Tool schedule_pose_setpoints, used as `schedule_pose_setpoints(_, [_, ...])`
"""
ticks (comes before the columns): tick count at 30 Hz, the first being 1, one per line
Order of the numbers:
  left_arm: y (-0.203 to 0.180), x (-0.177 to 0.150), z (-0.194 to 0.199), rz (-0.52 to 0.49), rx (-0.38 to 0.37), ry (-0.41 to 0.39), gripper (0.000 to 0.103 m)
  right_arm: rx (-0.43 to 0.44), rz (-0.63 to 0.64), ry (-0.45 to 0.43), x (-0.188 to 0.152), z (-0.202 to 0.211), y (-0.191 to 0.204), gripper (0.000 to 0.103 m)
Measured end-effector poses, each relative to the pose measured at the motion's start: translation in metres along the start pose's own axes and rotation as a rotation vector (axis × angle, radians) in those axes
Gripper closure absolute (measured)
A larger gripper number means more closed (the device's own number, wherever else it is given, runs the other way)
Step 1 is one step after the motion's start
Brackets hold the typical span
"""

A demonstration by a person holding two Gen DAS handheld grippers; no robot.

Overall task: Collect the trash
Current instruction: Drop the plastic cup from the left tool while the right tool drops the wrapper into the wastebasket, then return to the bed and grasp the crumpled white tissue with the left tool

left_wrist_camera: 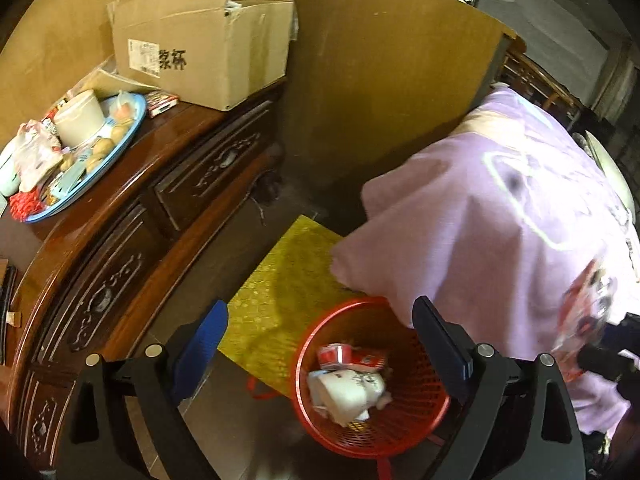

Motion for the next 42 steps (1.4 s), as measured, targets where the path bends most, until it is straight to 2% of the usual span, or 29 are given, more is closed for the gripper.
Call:
schedule_pose_setpoints(1, [0.003, -0.001, -0.001, 0.002, 0.002, -0.001, 0.011, -0.002, 0.011, 0.015, 0.0, -0.007, 0.003, 0.069])
schedule_pose_setpoints(3, [0.006, -0.001, -0.001, 0.003, 0.005, -0.003, 0.011, -0.009, 0.031, 0.054, -0.001, -0.023, 0.008, 0.055])
schedule_pose_setpoints(6, [0.008, -0.001, -0.001, -0.001, 0.009, -0.007, 0.011, -0.014, 0.035, 0.073, -0.003, -0.034, 0.01, 0.046])
schedule_pose_setpoints(12, [0.0, 0.0, 0.007, -0.033, 0.019, -0.033, 0.011, -0.021, 0.007, 0.032, -0.002, -0.017, 0.002, 0.044])
schedule_pose_setpoints(18, [-0.024, 0.005, 0.029, -0.081, 0.0, -0.078, 0.011, -0.079, -0.038, -0.084, -0.006, 0.032, -0.016, 0.044])
schedule_pose_setpoints(22, [-0.054, 0.008, 0.054, -0.142, -0.012, -0.137, 0.011, -0.137, -0.09, -0.194, -0.016, 0.081, -0.035, 0.043])
schedule_pose_setpoints(24, [-0.073, 0.008, 0.069, -0.179, -0.02, -0.173, 0.009, -0.17, -0.114, -0.241, -0.024, 0.106, -0.048, 0.039])
schedule_pose_setpoints(27, [-0.102, 0.007, 0.081, -0.227, -0.043, -0.194, 0.006, -0.222, -0.144, -0.297, -0.036, 0.139, -0.067, 0.038])
schedule_pose_setpoints(33, [-0.161, 0.001, 0.085, -0.33, -0.081, -0.177, 0.006, -0.35, -0.283, -0.437, -0.071, 0.211, -0.128, 0.033])
schedule_pose_setpoints(38, [-0.218, 0.0, 0.078, -0.415, -0.119, -0.161, 0.006, -0.448, -0.412, -0.495, -0.105, 0.25, -0.191, 0.032])
schedule_pose_setpoints(42, [-0.273, 0.004, 0.063, -0.462, -0.167, -0.145, 0.006, -0.525, -0.508, -0.501, -0.132, 0.264, -0.242, 0.03])
Point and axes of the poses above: each gripper's, at about its wrist camera, not at the fingertips, and z roughly against the way its jaws point, y to its left, x to its top, the point moved 5 cm from there along -z, roughly the way its jaws point, and after that the axes turned 1 degree about -x, right-handed, at the moved point
